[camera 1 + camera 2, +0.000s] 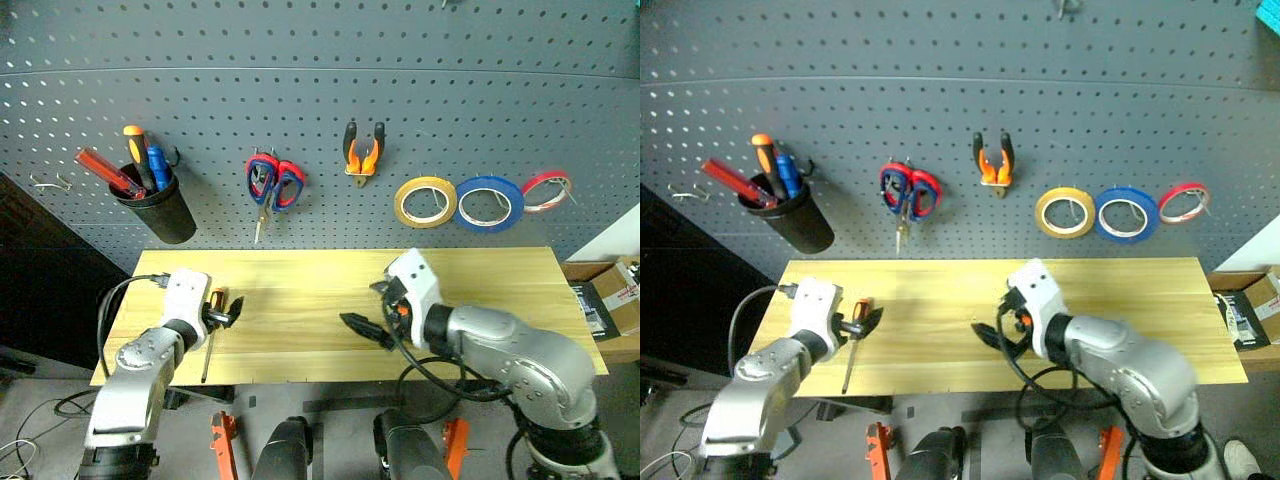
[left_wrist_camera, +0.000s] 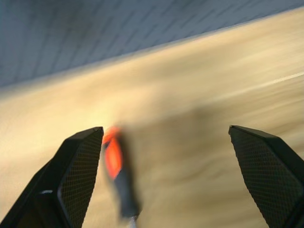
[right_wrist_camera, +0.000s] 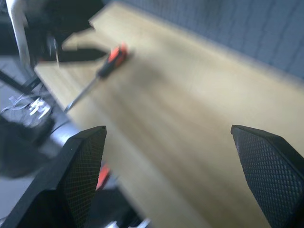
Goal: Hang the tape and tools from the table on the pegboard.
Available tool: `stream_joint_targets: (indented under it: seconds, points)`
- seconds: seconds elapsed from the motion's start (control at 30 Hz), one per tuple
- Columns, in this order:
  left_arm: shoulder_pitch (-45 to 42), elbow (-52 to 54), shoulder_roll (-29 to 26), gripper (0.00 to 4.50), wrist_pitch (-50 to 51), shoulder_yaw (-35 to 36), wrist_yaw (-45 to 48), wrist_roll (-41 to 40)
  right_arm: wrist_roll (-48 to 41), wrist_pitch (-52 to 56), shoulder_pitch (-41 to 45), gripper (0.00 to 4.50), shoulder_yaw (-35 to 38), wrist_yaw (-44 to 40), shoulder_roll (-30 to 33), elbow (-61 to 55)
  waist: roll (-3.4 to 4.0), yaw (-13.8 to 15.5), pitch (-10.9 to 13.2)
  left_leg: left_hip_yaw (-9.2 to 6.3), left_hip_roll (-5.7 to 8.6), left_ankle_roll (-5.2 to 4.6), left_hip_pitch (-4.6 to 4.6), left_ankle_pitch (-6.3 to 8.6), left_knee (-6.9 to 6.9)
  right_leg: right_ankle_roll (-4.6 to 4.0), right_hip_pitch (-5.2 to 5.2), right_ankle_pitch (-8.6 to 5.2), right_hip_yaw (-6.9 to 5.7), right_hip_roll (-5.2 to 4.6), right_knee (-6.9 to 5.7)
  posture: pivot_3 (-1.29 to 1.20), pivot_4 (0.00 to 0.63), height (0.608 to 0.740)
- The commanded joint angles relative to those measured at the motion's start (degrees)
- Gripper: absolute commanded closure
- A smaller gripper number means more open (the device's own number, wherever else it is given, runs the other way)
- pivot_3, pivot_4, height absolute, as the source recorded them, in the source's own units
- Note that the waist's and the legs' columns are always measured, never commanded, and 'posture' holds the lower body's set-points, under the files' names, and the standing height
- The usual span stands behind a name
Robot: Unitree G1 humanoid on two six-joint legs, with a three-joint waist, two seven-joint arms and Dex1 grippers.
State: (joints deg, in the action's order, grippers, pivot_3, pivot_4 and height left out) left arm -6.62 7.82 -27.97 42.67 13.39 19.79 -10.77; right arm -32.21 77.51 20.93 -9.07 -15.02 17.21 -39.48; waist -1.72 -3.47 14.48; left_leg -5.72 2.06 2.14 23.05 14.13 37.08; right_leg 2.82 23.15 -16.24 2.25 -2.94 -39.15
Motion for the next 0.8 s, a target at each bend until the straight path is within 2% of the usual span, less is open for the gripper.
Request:
stream_joint_targets:
  seconds: [0.03, 0.13, 0.33, 0.63, 0.73, 0.8]
  points:
    - [-3.77, -3.77, -1.78, 0.02, 4.3, 1.02, -0.38, -0.43, 0.0, 1.12, 3.37, 0.0, -1.49, 0.75, -1.44, -0.09, -0.01, 0.0, -0.01, -0.01, 0.03, 0.0, 0.0, 0.0, 0.0, 0.0, 0.01, 0.0, 0.0, -0.02, 0.01, -0.08, 0.221, 0.74]
    - [-6.63, -8.58, -2.38, 0.02, 5.67, 0.49, -0.79, 0.05, 0.24, -0.43, 5.47, 0.0, -4.27, -0.12, -2.04, 1.25, -0.01, -0.04, -0.01, -0.04, 0.04, 0.0, -0.01, 0.0, -0.05, 0.0, 0.02, 0.0, -0.03, -0.05, 0.04, -0.08, 0.224, 0.74]
    - [-10.32, -19.24, -1.99, 0.02, 6.58, -1.34, -1.06, 1.26, 3.56, -14.53, 10.82, 0.0, -13.24, -7.31, -0.12, 1.76, -0.03, -0.83, -0.02, 0.01, 0.07, -0.01, 0.01, 0.01, -0.08, 0.0, 0.1, 0.0, 0.02, -0.11, 0.13, -0.09, 0.236, 0.74]
    - [-13.72, -27.86, 0.39, 0.02, 2.83, -3.94, -2.42, 2.72, 9.01, -26.5, 12.28, 0.0, -18.65, -13.17, 2.64, 3.73, -0.06, -1.2, -0.03, -0.04, 0.06, -0.01, 0.02, 0.02, -0.07, 0.0, 0.08, 0.0, 0.0, -0.22, 0.13, -0.11, 0.239, 0.74]
    - [-14.85, -31.0, 0.54, 0.58, 0.68, -4.24, -3.0, 3.37, 9.67, -27.03, 12.34, 0.0, -18.68, -13.37, 1.91, 4.21, -0.07, -1.28, -0.03, -0.05, 0.0, 0.01, 0.01, 0.02, -0.07, 0.0, 0.08, 0.0, 0.0, -0.24, 0.11, -0.11, 0.237, 0.74]
    - [-15.26, -32.23, 0.43, 1.17, -0.57, -4.43, -2.95, 3.57, 10.06, -26.88, 12.26, 0.0, -18.41, -13.06, 1.72, 4.49, -0.07, -1.4, -0.04, -0.04, 0.0, 0.01, 0.0, 0.02, -0.07, -0.01, 0.08, 0.01, 0.01, -0.24, 0.1, -0.11, 0.234, 0.74]
